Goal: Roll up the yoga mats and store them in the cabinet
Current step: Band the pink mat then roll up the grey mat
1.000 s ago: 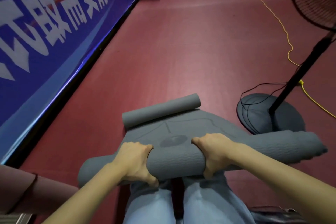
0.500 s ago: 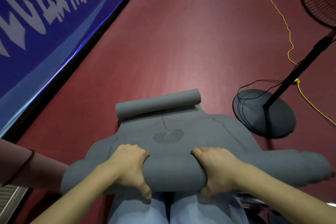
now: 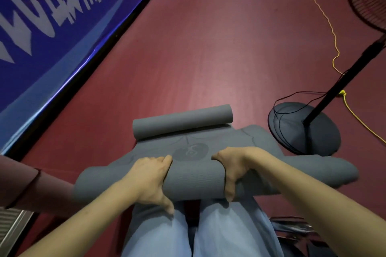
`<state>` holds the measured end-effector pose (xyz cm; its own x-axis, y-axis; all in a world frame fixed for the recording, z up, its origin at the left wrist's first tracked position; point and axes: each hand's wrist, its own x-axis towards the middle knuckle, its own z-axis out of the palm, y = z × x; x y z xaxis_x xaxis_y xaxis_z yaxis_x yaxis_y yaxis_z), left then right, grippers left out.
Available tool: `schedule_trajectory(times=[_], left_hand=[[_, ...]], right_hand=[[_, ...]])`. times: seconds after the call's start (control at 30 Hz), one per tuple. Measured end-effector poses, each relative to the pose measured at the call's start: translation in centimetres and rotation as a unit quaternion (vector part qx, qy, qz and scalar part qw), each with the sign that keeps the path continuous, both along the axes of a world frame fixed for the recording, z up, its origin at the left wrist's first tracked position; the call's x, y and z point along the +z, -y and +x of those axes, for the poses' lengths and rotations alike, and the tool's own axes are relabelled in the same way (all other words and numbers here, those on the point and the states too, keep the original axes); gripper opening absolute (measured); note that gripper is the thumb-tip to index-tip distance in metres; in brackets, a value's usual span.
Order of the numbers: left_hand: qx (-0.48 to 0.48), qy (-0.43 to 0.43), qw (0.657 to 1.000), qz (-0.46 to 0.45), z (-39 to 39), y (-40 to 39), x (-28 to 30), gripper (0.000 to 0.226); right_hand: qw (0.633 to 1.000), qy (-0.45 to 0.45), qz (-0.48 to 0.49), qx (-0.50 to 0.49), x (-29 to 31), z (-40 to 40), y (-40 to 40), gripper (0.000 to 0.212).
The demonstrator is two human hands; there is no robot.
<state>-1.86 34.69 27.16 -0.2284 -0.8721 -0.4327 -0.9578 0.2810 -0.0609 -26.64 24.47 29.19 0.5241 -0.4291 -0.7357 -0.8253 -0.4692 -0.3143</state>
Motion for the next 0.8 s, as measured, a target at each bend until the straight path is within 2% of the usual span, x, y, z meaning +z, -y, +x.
schedule_trajectory(times=[0.1,0.17,0.23,0.37,0.5,0.57,0.63,0.7,0.8], left_hand=[[0.012,0.004,1.0,0.007,0.5,0.1,-0.2,0.098],[0.04,-0.015,0.998,0.042,0.9,1.2,0.3,0.092],[0.068,-0.035,0.992,0.097,1.1,2.6,0.8,0.097],[0.075,-0.041,0.989,0.12,0.5,3.6,1.0,0.105],[0.066,-0.022,0.997,0.028,-0.8,1.7,-0.2,0.131],[0.057,0.0,0.998,-0.02,-1.2,1.4,-0.6,0.122],[0.052,0.007,0.998,-0.024,-0.9,1.8,-0.6,0.106],[0.033,0.01,0.999,-0.009,-0.2,2.8,-0.3,0.093],[0.034,0.006,0.999,0.041,0.8,4.6,0.7,0.091]], right_hand=[[0.995,0.004,-0.098,0.012,-0.5,0.3,-2.0,0.094],[0.972,0.024,-0.228,0.053,-1.8,0.6,-4.3,0.093],[0.943,0.023,-0.322,0.086,-3.2,1.1,-6.1,0.094],[0.955,0.021,-0.289,0.064,-3.5,1.3,-4.8,0.09],[0.984,0.008,-0.171,0.043,-1.3,1.5,-1.2,0.094],[0.991,0.011,-0.13,0.031,-0.4,1.9,0.0,0.092],[0.992,0.011,-0.124,0.021,-0.4,2.2,0.1,0.091],[0.989,0.009,-0.146,0.007,-1.3,2.4,-0.6,0.091],[0.973,0.045,-0.227,0.001,-2.7,2.4,-2.1,0.083]])
